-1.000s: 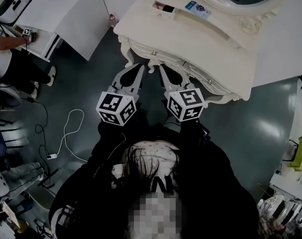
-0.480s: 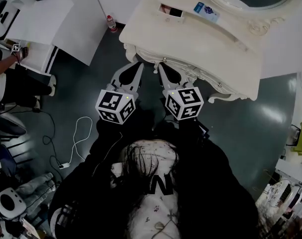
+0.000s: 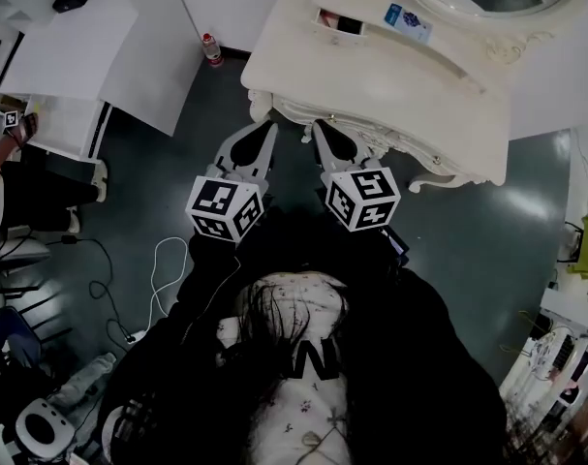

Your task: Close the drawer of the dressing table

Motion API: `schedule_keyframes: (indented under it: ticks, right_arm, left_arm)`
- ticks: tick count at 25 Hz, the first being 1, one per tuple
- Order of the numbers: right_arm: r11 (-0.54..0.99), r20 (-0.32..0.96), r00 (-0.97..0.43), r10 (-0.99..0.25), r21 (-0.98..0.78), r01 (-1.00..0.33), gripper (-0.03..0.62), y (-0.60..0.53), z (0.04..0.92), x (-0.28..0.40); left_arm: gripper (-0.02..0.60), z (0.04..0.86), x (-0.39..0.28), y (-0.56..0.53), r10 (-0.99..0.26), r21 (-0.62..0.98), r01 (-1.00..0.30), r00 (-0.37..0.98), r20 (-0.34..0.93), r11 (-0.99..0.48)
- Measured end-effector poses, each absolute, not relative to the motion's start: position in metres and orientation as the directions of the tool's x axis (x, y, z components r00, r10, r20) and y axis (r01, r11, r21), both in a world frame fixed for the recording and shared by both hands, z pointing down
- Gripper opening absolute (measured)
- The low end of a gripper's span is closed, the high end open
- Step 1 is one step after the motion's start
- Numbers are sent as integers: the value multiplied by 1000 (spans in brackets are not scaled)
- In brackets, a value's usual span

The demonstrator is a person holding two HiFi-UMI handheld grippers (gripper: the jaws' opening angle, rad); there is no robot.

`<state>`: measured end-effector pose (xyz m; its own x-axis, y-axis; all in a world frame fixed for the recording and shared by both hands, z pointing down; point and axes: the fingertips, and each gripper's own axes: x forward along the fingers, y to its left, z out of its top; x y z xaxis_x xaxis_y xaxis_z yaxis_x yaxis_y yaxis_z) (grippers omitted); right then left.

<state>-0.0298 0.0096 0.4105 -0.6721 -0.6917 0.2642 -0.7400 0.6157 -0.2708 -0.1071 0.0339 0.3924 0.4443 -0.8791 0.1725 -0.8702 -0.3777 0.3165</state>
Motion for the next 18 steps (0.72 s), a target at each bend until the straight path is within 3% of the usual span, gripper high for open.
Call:
schedule_keyframes:
  ticks: [18]
  right_arm:
    - [630, 273, -688, -672, -275, -726, 8, -43, 421, -48]
  left_arm:
    - [0, 401, -121, -3, -880, 314, -877, 434, 195, -363]
